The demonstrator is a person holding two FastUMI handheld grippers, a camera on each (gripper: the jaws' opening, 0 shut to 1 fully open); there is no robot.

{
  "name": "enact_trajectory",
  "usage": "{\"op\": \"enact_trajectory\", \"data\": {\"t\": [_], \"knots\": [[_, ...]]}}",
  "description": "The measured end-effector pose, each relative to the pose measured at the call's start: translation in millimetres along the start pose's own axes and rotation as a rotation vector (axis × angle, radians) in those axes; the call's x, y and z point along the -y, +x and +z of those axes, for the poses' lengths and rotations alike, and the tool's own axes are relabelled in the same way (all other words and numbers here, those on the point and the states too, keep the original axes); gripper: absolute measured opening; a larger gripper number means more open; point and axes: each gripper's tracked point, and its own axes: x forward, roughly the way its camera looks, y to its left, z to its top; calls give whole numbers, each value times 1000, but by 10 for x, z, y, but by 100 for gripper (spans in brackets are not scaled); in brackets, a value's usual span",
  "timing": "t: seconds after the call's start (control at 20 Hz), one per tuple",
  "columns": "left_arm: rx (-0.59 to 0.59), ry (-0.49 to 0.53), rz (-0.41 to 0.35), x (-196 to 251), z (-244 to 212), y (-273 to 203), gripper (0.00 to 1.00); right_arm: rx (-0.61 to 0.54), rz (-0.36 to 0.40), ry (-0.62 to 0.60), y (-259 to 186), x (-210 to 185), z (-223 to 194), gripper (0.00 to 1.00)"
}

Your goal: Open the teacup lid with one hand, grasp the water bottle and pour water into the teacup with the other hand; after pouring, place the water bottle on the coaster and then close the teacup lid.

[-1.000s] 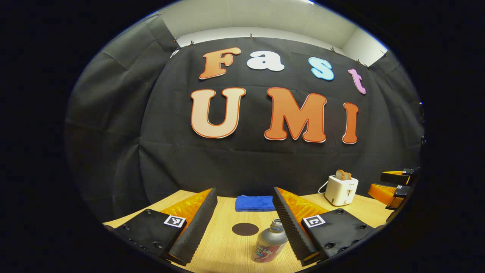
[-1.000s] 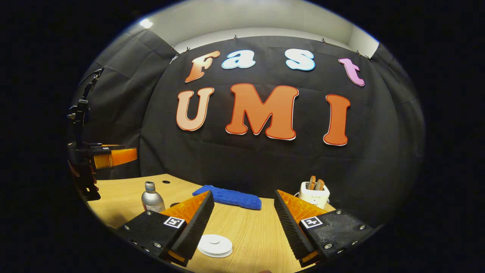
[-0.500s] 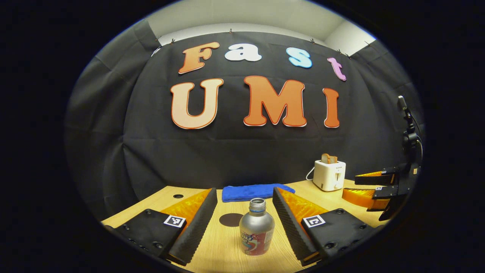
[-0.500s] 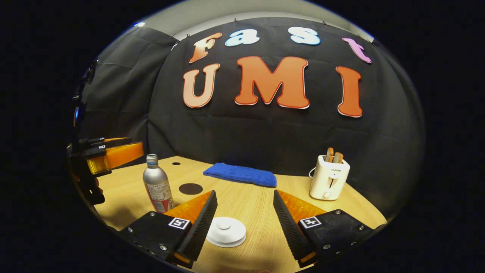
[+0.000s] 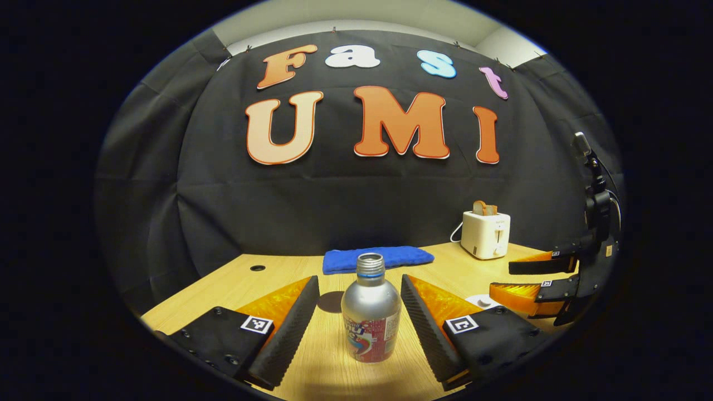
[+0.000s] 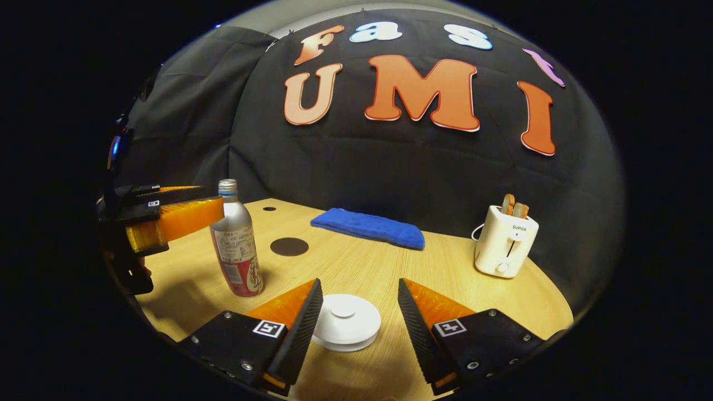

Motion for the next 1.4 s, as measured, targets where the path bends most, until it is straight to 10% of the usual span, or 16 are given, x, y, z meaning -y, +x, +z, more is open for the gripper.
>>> {"op": "enact_trajectory", "data": {"t": [0.25,0.9,1.4], "knots": [[-40,-16,-7,12,-177,35,98,-50,20,-23,138,-73,-177,82],[-91,-24,-17,47,-381,81,98,-70,80,60,227,-165,-215,28],[-164,-26,-34,119,-648,181,98,-26,54,63,88,-4,-54,23]]}}
